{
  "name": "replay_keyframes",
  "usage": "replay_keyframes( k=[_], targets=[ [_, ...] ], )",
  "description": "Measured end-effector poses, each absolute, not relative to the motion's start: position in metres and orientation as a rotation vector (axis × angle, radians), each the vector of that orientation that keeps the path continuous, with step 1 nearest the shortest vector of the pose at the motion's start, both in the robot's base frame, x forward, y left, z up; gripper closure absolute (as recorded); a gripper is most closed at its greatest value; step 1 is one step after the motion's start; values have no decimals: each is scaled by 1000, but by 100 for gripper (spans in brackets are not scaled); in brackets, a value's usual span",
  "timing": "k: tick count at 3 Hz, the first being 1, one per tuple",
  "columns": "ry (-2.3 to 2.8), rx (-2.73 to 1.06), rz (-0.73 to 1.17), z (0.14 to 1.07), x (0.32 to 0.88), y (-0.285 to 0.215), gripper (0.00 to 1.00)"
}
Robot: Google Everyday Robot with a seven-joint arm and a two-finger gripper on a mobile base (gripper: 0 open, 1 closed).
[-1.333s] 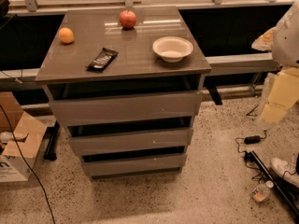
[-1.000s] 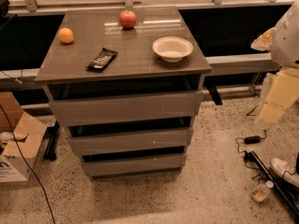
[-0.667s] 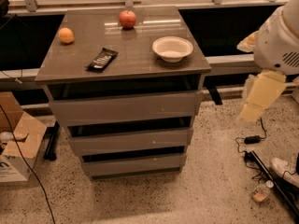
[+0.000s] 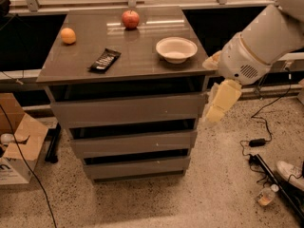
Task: Open middle drawer
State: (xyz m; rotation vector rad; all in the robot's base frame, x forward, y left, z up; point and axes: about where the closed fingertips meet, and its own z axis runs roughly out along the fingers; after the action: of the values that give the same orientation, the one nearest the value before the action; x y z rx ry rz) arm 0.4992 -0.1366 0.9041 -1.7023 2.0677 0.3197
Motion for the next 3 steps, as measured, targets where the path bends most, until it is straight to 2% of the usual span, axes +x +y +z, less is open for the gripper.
replay_keyframes(
  k=[1,3],
  targets=[
    [2073,-1701,332,899,501,-136,0],
    [2150,-1523,450,787,515,-113,0]
  ],
)
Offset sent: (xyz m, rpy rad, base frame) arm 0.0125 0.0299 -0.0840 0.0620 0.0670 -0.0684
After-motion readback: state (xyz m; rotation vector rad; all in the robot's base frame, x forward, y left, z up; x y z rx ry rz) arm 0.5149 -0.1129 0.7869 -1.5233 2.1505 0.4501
